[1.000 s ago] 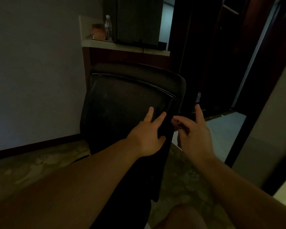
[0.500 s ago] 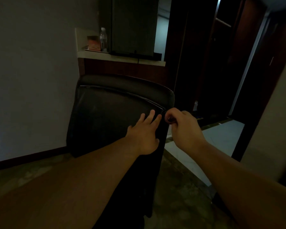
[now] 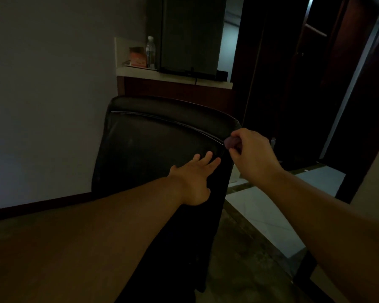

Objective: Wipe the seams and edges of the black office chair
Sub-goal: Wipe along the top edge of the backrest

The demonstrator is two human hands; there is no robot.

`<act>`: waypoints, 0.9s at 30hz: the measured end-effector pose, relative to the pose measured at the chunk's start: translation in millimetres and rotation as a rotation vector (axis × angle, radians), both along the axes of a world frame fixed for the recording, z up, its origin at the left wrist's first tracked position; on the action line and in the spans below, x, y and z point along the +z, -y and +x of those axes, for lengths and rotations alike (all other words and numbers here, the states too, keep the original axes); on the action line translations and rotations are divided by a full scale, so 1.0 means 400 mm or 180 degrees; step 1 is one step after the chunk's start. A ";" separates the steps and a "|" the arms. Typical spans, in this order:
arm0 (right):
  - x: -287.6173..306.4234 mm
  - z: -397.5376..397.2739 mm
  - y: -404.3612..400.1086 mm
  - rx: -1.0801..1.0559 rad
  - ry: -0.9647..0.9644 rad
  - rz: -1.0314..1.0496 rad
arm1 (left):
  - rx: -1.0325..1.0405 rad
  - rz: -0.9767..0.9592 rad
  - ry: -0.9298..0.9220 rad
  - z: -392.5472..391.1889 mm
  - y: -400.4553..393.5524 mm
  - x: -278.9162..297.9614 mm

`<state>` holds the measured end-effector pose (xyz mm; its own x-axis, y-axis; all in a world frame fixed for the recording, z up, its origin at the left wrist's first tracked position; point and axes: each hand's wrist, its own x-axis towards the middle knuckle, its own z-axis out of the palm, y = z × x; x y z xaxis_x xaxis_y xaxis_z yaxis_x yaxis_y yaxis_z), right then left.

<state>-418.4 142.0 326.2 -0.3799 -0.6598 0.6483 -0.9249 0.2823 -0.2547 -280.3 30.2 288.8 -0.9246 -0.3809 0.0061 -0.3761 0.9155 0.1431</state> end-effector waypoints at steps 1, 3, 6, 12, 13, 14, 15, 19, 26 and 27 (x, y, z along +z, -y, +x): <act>0.001 -0.008 0.017 -0.0001 -0.0064 0.0051 | -0.0001 -0.0005 0.0015 0.000 0.005 -0.003; 0.001 -0.016 0.040 -0.0086 -0.0175 0.0162 | 0.0001 -0.0063 0.0060 -0.003 0.013 -0.005; -0.005 -0.021 0.041 -0.0250 -0.0372 0.0294 | 0.0014 -0.0195 -0.0057 0.002 0.017 0.003; -0.002 -0.044 0.017 -0.0245 -0.0649 0.0550 | 0.0228 -0.0314 -0.0523 -0.002 0.035 0.024; -0.002 -0.045 0.018 -0.0261 -0.0675 0.0609 | 0.0287 -0.0179 -0.0370 -0.007 0.041 0.021; -0.003 -0.047 0.019 -0.0266 -0.0687 0.0618 | 0.0305 -0.0033 -0.0250 -0.012 0.045 0.016; -0.002 -0.049 0.022 -0.0250 -0.0688 0.0568 | 0.0302 0.0085 -0.0185 -0.018 0.048 0.011; 0.011 -0.057 0.043 -0.0129 -0.0676 0.0364 | 0.0269 0.0058 -0.0110 -0.025 0.056 0.012; 0.006 -0.060 0.082 -0.0146 -0.0577 0.0538 | 0.0167 -0.0024 0.0072 -0.033 0.077 0.024; 0.013 -0.064 0.086 -0.0113 -0.0560 0.0532 | 0.0160 -0.0029 0.0082 -0.035 0.079 0.025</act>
<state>-444.2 107.6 331.5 -0.2955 -0.7518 0.5894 -0.9397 0.3400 -0.0374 -294.5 -1.6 298.8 -0.9042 -0.4268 -0.0138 -0.4251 0.8966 0.1243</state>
